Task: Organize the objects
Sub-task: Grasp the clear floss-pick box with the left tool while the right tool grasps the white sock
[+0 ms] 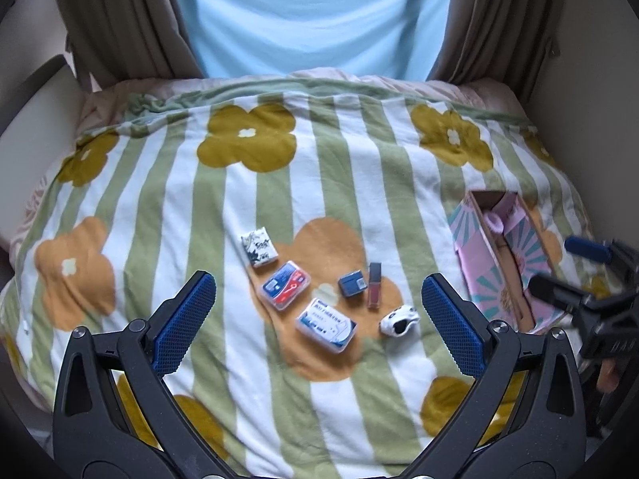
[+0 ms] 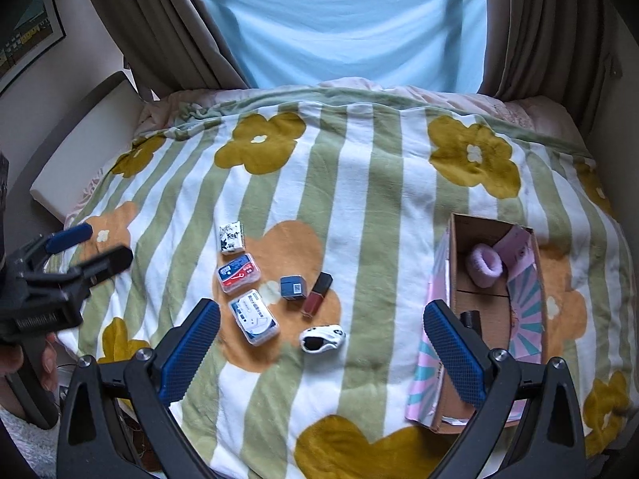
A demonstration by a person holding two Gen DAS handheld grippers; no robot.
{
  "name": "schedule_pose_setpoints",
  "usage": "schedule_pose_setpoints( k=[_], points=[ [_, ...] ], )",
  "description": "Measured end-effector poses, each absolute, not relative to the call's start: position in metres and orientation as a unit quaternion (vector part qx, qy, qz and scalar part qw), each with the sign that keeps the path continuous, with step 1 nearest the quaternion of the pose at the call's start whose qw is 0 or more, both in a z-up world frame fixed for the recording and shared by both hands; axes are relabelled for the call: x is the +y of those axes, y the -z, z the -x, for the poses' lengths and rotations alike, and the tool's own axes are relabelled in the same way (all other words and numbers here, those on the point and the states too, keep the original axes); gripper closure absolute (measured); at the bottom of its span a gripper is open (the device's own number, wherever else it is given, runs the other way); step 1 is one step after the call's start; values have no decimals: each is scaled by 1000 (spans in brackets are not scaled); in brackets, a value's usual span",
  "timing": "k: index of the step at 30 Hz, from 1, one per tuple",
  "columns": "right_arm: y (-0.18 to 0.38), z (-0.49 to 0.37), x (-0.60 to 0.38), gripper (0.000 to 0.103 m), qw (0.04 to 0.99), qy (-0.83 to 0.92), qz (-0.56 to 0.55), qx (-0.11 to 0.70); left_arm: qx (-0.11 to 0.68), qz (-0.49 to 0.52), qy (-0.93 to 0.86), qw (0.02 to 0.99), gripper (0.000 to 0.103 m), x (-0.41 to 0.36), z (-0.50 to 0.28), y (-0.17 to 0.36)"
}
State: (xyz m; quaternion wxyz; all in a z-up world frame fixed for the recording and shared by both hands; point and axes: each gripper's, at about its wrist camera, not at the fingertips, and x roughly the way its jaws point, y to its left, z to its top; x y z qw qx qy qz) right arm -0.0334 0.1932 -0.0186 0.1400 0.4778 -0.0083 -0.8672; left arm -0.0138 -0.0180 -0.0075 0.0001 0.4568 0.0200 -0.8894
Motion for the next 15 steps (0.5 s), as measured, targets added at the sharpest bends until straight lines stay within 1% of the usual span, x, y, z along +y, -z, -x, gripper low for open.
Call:
schedule_pose_setpoints(
  k=[7,15],
  points=[
    [50,34,183,1,144,869,-473,-10,-10,-461,887,-40,0,-18,10,48],
    [125,41,169,1,137,857,-497,2,-44,-491,861,-121,0,-8,19,139]
  ],
)
